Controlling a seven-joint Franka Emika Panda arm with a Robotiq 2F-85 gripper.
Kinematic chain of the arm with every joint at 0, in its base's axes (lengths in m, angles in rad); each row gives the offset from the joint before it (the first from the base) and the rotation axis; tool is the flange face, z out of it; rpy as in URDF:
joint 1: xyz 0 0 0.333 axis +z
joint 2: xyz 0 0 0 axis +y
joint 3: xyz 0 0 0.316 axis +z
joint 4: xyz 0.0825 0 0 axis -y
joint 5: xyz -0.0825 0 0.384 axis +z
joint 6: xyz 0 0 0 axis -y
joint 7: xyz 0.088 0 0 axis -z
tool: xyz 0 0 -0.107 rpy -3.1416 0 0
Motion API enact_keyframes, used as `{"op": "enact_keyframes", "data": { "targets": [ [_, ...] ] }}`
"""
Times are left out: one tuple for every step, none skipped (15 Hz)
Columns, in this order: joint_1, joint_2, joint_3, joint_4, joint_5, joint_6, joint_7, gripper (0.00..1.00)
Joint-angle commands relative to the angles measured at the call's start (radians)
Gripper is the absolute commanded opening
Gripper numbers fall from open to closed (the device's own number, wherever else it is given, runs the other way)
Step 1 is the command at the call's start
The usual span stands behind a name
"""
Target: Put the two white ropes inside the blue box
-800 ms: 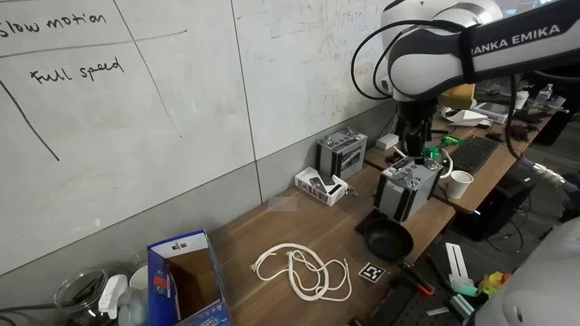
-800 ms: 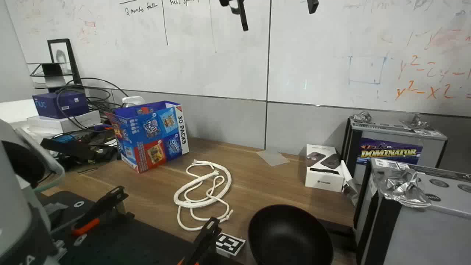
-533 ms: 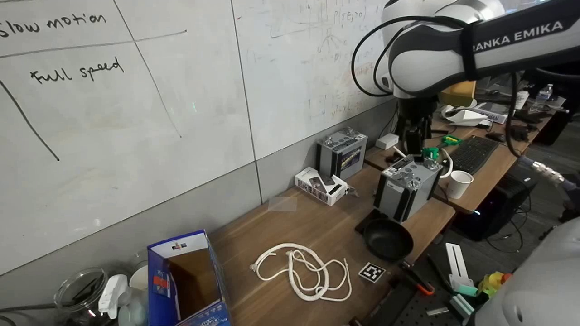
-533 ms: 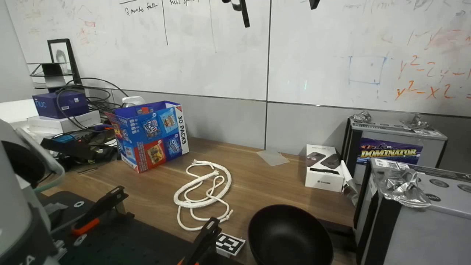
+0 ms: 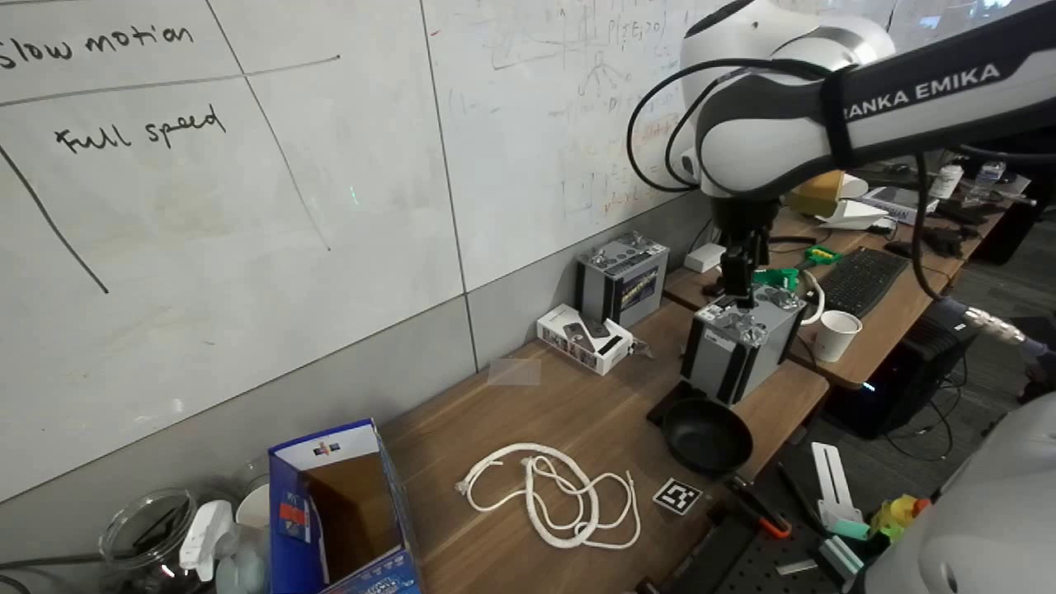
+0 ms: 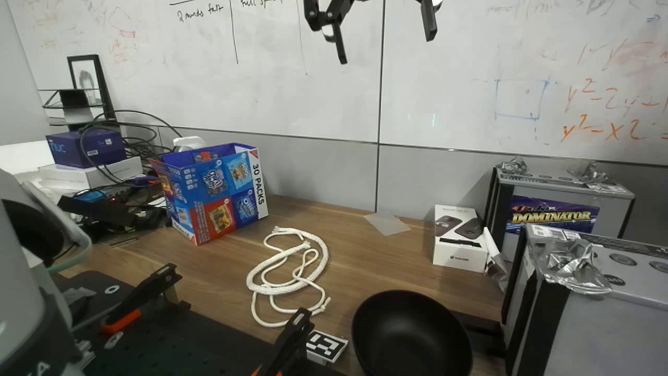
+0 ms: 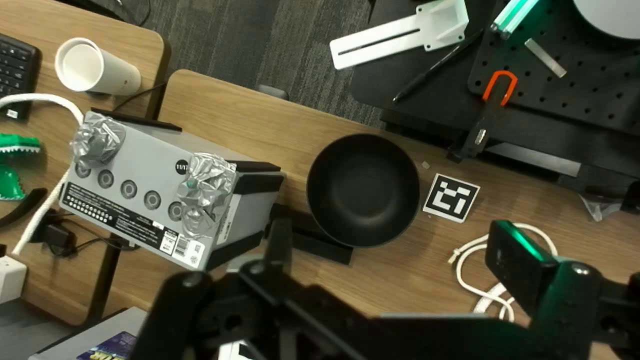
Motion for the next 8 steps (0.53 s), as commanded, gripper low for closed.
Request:
{"op": "enact_keyframes", "data": {
  "targets": [
    [0.026, 0.061, 0.008, -0.038, 0.035, 0.147, 0.121, 1.00],
    [0.029, 0.095, 0.013, -0.047, 0.049, 0.204, 0.160, 1.00],
    [0.030, 0.125, 0.016, -0.053, 0.058, 0.254, 0.183, 1.00],
    [0.031, 0.162, 0.019, -0.057, 0.068, 0.309, 0.208, 1.00],
    [0.030, 0.195, 0.023, -0.061, 0.077, 0.359, 0.236, 1.00],
    [0.027, 0.238, 0.031, -0.059, 0.081, 0.411, 0.265, 1.00],
    [0.025, 0.275, 0.037, -0.060, 0.082, 0.457, 0.282, 1.00],
    [0.021, 0.321, 0.048, -0.053, 0.075, 0.507, 0.318, 1.00]
  ]
}}
